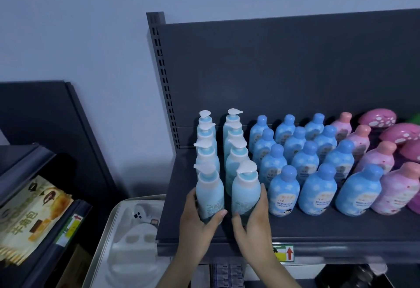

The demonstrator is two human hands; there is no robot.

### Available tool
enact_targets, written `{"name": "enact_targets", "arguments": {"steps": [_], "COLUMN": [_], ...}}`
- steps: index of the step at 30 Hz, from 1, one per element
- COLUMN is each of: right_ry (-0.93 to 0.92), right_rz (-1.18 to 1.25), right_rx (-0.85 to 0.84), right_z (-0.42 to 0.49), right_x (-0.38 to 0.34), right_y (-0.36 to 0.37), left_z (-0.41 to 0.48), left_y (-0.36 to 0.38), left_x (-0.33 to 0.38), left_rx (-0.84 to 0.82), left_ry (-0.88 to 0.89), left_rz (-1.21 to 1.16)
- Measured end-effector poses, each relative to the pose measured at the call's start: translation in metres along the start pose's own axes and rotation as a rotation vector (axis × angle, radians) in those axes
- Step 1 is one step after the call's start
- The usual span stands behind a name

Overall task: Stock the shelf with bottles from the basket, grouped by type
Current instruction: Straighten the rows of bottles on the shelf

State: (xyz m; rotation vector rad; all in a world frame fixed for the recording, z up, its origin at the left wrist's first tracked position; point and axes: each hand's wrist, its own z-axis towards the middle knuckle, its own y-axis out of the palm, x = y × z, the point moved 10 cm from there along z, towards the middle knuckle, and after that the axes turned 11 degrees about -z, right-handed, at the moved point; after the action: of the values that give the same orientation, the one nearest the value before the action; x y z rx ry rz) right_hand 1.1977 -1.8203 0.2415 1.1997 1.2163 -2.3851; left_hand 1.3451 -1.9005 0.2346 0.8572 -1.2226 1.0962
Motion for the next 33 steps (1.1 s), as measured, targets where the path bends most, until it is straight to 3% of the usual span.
{"name": "enact_targets", "arguments": {"steps": [5, 10, 25, 29, 33], "right_ry": [-0.020, -0.018, -0.004, -0.039, -0.039], "right_rz": [-0.082, -0.036, -0.045, 0.148, 0.479], "right_rx": [0.044, -0.021, 0.027, 0.016, 0.163], "right_z": [-0.003, -0.007, -0.004, -0.015, 0.015], "right_x": [-0.002, -0.004, -0.003, -0.023, -0.057], "right_y": [-0.002, 0.003, 0.000, -0.022, -0.096], "left_z": [0.000, 0.000, 0.000, -0.009, 0.009], "left_y": [0.000, 0.000, 0.000, -0.010, -0.051], "left_x": [-0.002, -0.003, -0.003, 0.005, 0.045], "left_rx": [0.002, -0.002, 0.016, 0.027, 0.146], "left_ry": [-0.001, 0.007, 0.030, 0.022, 0.096], "left_rz": [-0.015, -0.006, -0.018, -0.084, -0.269]}}
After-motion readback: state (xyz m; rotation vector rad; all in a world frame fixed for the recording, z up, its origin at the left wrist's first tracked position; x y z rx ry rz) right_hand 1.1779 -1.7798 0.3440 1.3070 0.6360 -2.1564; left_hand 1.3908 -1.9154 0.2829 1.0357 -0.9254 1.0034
